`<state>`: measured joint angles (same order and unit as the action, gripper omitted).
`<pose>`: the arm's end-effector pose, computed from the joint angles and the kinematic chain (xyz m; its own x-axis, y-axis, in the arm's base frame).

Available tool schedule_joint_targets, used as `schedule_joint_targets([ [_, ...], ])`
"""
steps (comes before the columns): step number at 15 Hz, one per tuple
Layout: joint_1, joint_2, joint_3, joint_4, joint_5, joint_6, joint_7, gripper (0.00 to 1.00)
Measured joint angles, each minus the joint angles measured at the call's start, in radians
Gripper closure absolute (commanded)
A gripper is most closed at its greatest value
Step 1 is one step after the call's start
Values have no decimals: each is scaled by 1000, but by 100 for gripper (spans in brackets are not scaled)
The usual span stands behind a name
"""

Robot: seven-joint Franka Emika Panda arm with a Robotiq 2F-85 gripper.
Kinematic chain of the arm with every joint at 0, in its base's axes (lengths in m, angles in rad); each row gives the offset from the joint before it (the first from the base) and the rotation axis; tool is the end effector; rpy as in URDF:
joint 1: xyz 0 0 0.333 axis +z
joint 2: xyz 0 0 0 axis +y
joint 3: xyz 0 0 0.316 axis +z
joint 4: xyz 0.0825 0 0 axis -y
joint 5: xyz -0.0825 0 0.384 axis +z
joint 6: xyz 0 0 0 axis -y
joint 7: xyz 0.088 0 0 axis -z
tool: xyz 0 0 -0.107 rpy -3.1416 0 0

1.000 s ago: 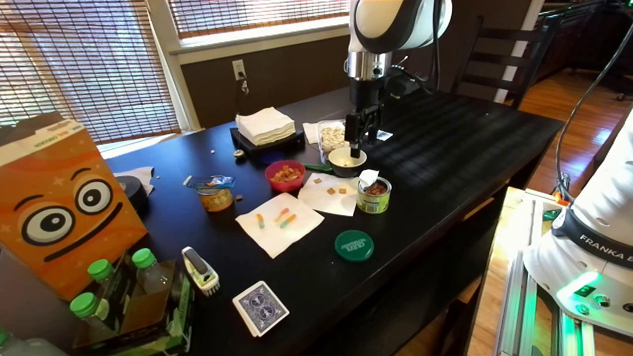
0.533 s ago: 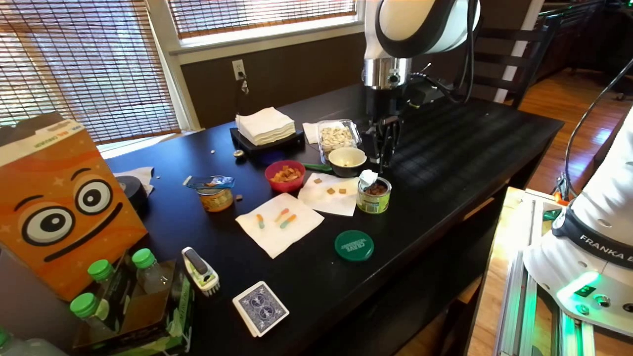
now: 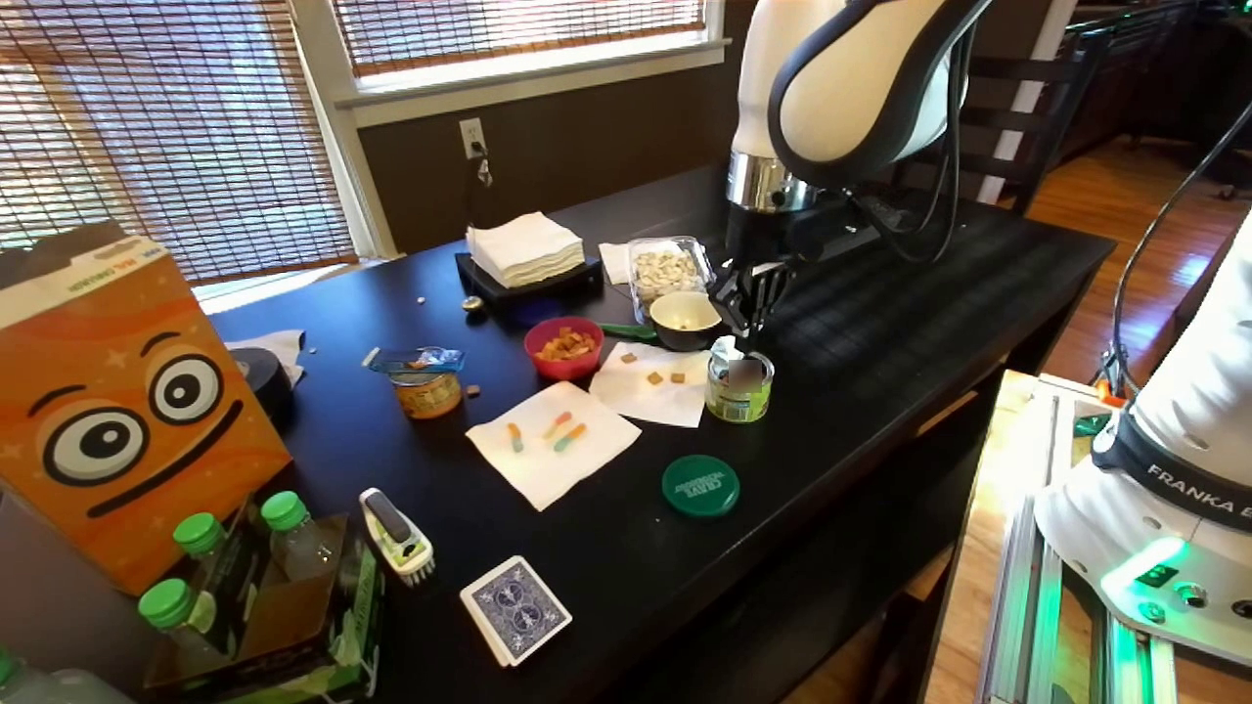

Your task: Take some objects out of the yellow can and put them in the bowl.

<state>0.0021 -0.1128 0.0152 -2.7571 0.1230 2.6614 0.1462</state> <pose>0.3917 0.0031 0.2526 0.9718 -0.2355 0.0056 -0.2348 -0.9703 -0.0583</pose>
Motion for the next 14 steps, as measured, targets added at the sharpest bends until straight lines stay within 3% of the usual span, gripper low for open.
schedule_joint_targets([
  [7, -16, 107, -5, 0, -112, 91, 144, 98],
  [14, -15, 151, -11, 0, -142, 128, 192, 73],
])
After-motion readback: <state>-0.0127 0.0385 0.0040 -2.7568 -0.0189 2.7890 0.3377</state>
